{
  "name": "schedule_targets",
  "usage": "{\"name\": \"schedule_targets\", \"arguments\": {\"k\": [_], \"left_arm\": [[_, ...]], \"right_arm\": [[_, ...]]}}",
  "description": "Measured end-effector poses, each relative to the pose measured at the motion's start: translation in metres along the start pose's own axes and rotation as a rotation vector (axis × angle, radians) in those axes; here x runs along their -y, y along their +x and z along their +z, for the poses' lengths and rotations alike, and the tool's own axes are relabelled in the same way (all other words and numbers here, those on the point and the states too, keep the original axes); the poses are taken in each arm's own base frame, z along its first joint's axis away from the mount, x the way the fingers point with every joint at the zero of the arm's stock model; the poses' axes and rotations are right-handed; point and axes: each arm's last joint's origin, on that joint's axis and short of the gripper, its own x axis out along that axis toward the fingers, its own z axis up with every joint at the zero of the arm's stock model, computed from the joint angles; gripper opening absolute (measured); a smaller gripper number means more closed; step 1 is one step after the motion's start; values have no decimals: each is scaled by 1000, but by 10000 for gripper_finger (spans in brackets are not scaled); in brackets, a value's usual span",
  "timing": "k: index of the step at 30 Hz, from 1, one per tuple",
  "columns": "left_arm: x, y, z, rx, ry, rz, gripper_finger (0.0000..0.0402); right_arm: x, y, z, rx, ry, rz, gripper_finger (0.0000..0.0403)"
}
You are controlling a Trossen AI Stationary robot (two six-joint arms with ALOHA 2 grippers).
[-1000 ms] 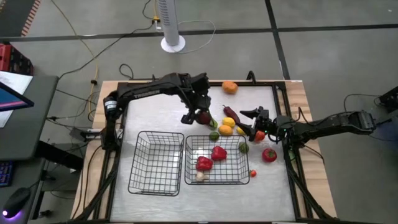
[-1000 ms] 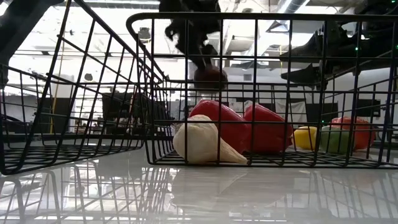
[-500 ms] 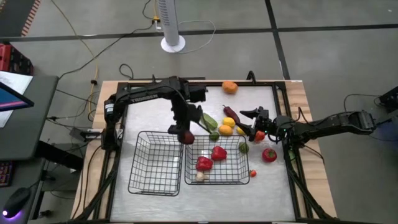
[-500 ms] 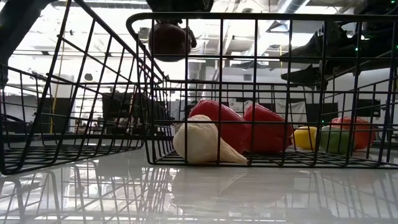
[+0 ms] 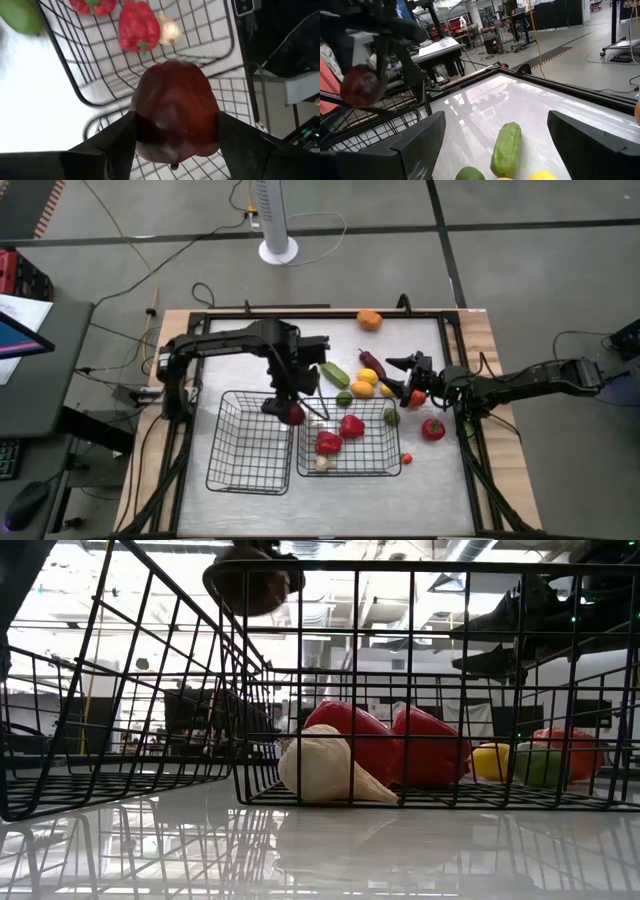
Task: Sort produce into baskets
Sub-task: Put the apple into the left wire basket, then put the cucumber into the right wire basket
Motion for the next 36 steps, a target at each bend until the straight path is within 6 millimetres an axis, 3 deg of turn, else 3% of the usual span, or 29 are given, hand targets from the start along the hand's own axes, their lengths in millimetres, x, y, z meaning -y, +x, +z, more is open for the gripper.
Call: {"name": "schedule_targets", "arguments": {"k": [7,14,20,30,36], "left_arm": [[12,5,-23,-56,-130,6,233],[16,32,-51,-198,-349,106,236],[16,52,-67,-256,-484,148,267],[21,56,-67,-262,-463,150,317],[27,33,-55,-184,-392,245,317]], "right_arm": [[0,0,0,-3,-1,-1,379],[0,0,0,-3,-1,-1,379],[0,0,0,-3,6,-1,379],[0,0,-1,-5,18,-1,379],[0,0,-1,-5,22,-1,379]]}}
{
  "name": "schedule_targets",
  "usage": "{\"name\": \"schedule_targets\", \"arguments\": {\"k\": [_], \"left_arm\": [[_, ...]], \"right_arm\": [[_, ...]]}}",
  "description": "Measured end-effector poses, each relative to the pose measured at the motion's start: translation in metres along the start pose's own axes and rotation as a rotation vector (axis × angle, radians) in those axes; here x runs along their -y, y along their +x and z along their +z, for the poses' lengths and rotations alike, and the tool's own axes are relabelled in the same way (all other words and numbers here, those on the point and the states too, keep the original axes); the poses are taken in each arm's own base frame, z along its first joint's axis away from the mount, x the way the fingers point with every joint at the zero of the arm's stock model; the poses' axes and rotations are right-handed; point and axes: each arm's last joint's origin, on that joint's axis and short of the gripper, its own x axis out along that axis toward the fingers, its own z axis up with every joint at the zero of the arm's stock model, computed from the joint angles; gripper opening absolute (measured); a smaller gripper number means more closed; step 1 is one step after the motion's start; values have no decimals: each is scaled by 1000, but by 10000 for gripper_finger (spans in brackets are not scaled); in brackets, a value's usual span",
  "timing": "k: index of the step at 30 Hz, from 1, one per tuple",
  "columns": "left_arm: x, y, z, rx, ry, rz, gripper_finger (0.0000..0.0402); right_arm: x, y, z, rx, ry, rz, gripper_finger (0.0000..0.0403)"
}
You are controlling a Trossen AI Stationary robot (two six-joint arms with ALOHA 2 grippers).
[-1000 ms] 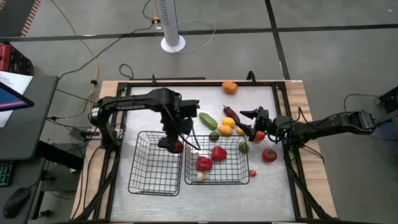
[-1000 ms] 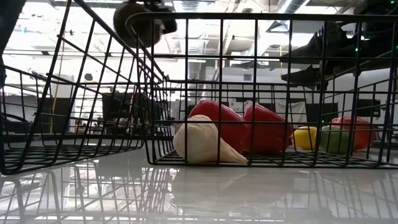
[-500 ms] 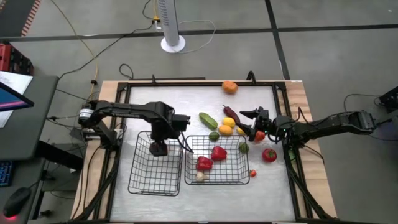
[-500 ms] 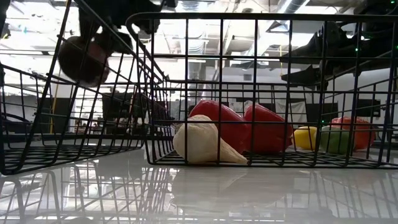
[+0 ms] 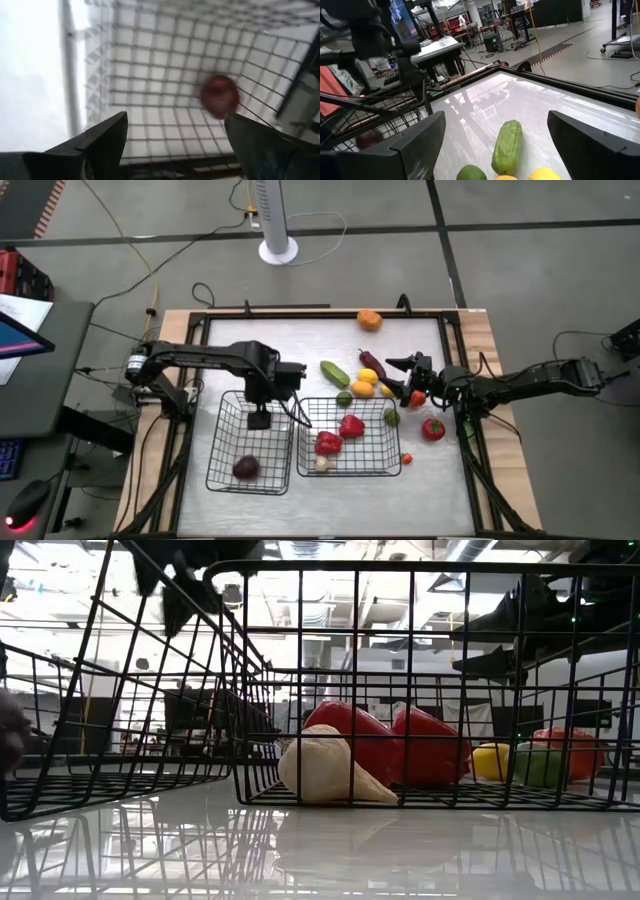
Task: Sort produce into baskets
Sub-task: Put the cucumber into the right wire basket
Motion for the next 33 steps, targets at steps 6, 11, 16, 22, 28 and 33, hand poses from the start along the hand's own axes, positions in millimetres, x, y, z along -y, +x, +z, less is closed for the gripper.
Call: {"name": "schedule_targets", "arguments": {"k": [6,11,16,22,28,33], "left_arm": [[-1,-31,14,270,98,270,318],[-7,-38,26,520,195,301,318],[-38,-31,33,602,182,336,318],[-88,-26,44,739,111,297,318],[-133,-21,47,806,59,336,318],[-163,5,64,763,40,287,318]], "right_arm": [[1,0,-2,-19,-4,-6,379],[3,0,-5,-47,-4,-41,379],[4,0,-5,-43,-1,-53,379],[7,1,-5,-49,15,-71,379],[7,1,-5,-48,16,-72,379],[7,1,-4,-42,0,-69,379]]}}
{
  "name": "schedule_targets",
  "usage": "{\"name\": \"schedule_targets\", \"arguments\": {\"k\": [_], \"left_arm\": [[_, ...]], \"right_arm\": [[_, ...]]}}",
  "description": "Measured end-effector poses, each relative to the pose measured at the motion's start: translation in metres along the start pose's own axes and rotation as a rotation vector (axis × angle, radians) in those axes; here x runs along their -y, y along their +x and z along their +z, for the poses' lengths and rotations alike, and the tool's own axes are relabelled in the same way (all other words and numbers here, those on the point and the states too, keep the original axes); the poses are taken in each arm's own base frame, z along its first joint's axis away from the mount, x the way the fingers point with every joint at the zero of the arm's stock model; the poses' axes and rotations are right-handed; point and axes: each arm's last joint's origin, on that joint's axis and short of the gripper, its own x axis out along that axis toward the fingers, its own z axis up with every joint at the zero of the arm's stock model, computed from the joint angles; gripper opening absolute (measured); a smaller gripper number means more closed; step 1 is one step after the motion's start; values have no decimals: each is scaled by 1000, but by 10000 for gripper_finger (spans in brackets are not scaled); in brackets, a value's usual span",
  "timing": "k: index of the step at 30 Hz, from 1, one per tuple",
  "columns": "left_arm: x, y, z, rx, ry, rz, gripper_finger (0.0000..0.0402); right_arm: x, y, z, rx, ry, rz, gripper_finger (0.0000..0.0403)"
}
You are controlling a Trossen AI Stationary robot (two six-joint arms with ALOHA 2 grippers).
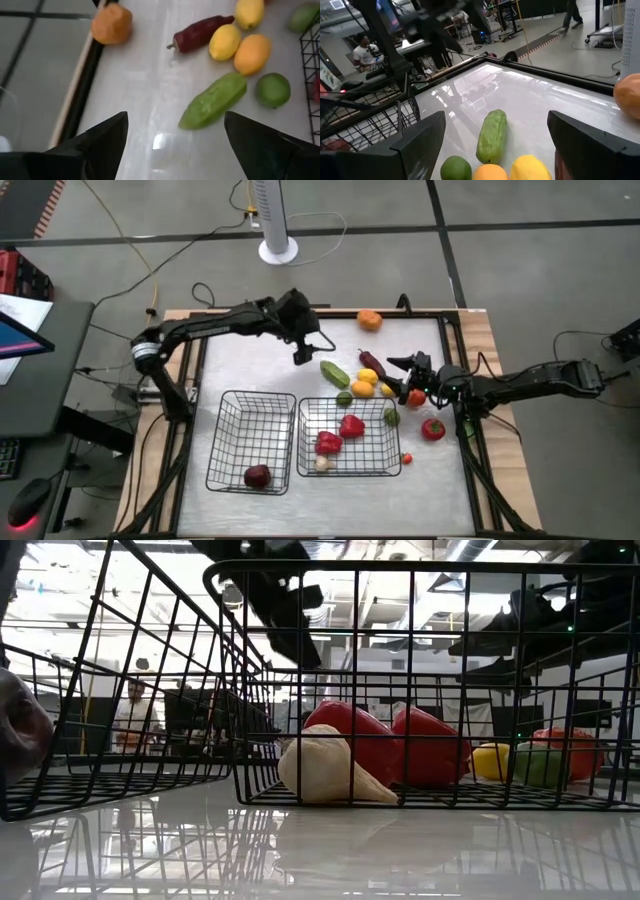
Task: Sort produce into baskets
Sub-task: Put the cucumber into the right wire basket
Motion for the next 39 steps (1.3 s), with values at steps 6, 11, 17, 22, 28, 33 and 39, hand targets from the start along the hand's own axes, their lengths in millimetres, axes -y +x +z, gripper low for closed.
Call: {"name": "schedule_targets", "arguments": {"k": [6,11,17,22,28,33,39], "left_arm": [[-3,53,-15,-62,95,-86,318],[-1,78,-27,-94,156,-189,318],[1,83,-20,16,210,-240,318],[-1,84,-14,71,229,-189,318],[0,113,-23,46,206,-147,318],[14,123,-23,17,281,-140,318],[20,121,-20,16,336,-131,318]], "right_arm": [[0,0,0,1,1,1,379],[0,0,0,1,-3,1,379],[0,0,0,2,-10,1,379],[0,0,0,2,-10,2,379],[0,0,1,8,-7,4,379],[0,0,1,7,-8,3,379],[0,0,0,4,-9,2,379]]}}
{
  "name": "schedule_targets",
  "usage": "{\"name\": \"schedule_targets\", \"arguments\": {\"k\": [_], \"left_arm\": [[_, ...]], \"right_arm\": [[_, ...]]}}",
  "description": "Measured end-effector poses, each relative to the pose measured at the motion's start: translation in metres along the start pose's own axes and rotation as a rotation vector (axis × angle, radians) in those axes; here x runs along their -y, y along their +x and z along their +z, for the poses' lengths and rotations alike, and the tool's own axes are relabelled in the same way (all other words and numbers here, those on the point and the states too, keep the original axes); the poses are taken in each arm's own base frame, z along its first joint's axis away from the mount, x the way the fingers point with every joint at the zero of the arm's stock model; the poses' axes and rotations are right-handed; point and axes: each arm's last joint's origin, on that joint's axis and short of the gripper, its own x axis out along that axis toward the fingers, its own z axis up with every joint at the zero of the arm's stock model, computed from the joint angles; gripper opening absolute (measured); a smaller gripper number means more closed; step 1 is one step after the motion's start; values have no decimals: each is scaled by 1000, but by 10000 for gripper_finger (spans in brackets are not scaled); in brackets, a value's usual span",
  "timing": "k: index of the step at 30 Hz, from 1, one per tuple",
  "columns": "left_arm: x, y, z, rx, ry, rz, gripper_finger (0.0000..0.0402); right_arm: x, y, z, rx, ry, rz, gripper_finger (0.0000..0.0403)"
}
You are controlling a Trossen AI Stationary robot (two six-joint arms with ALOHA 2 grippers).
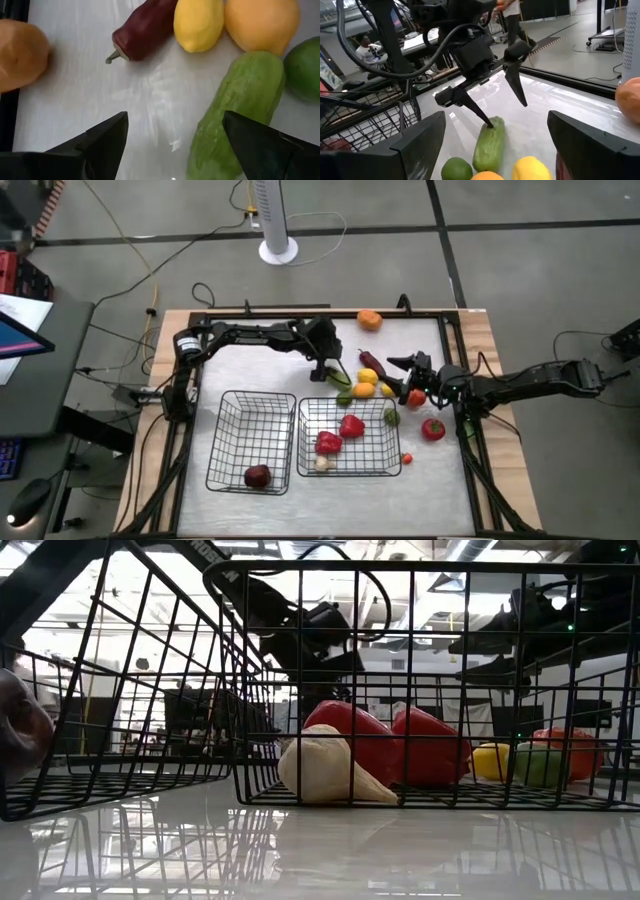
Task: Sort produce into baskets
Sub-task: Put the cucumber into the right wire basket
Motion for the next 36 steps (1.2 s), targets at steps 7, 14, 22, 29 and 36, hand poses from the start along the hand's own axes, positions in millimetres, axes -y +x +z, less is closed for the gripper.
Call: {"name": "schedule_targets", "arguments": {"k": [7,14,22,29,36], "left_arm": [[-12,-16,11,77,-51,-41,318],[5,-15,8,-14,3,-142,318],[27,-8,13,-143,43,-80,308],[39,-4,14,-217,37,-27,268],[43,4,23,-251,55,0,239]], "right_arm": [[0,0,0,-1,0,0,379],[0,0,0,1,0,1,379],[0,0,1,14,5,5,379],[-1,0,2,20,8,7,379],[-1,0,2,19,8,7,379]]}}
